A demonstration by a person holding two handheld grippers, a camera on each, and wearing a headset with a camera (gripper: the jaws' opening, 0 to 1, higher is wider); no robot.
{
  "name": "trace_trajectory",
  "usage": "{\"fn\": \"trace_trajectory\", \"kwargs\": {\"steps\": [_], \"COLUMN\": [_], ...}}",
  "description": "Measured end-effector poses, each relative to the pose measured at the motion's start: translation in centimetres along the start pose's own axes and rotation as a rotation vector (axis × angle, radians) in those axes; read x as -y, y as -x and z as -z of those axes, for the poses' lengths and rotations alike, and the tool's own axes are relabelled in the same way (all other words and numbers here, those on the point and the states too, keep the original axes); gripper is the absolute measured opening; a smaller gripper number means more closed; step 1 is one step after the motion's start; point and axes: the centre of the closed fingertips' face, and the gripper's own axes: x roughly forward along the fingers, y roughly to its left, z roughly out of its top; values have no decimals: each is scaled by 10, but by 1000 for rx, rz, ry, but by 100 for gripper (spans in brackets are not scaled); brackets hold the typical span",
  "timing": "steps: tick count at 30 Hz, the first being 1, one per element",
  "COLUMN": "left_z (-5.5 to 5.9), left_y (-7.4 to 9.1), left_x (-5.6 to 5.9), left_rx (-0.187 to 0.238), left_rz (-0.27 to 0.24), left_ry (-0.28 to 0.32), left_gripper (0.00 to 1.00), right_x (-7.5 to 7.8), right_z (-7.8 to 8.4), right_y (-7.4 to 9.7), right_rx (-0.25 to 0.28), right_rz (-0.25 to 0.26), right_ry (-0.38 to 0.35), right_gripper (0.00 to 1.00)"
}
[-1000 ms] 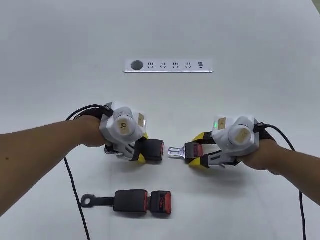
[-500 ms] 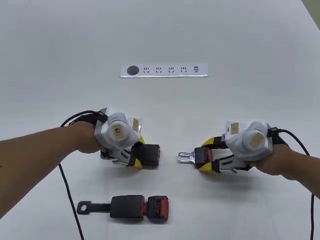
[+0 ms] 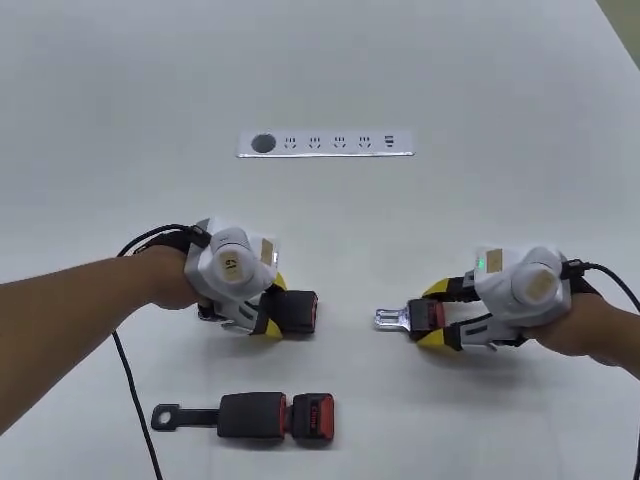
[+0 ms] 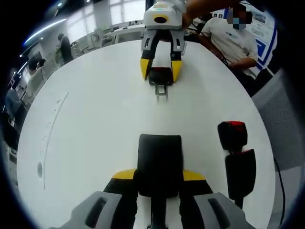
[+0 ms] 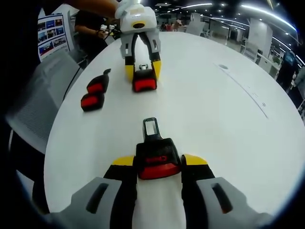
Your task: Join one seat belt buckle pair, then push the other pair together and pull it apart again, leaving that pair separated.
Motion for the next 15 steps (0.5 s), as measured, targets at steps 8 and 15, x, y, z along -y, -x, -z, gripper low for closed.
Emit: {"fn": "trace_trajectory", "kwargs": {"steps": [8, 15], "left_z": [2, 2], "left_y": [-1, -1], "left_x": [-2, -1], "left_rx": [-1, -20], "left_rz": [0, -5], "left_ry": [3, 9], "left_gripper": [34, 35], "right_x": [1, 0], "right_z": [6, 6], "right_y": [3, 1], "right_rx": [-7, -17], "right_rz": [5, 8], "right_ry": [-15, -16], "right_gripper": [35, 36]}}
